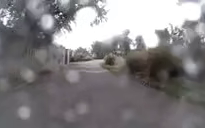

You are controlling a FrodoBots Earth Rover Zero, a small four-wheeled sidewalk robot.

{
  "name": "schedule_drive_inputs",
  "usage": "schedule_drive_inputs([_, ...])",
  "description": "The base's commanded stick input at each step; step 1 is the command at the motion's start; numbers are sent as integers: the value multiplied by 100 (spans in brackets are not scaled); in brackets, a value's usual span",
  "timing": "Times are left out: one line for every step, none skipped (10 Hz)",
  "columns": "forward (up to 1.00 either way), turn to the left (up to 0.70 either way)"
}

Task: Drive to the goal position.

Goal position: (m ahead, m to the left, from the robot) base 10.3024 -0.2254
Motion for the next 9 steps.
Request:
schedule_drive_inputs([100,0])
schedule_drive_inputs([100,0])
schedule_drive_inputs([100,0])
schedule_drive_inputs([100,0])
schedule_drive_inputs([100,0])
schedule_drive_inputs([100,0])
schedule_drive_inputs([100,0])
schedule_drive_inputs([100,0])
schedule_drive_inputs([100,0])
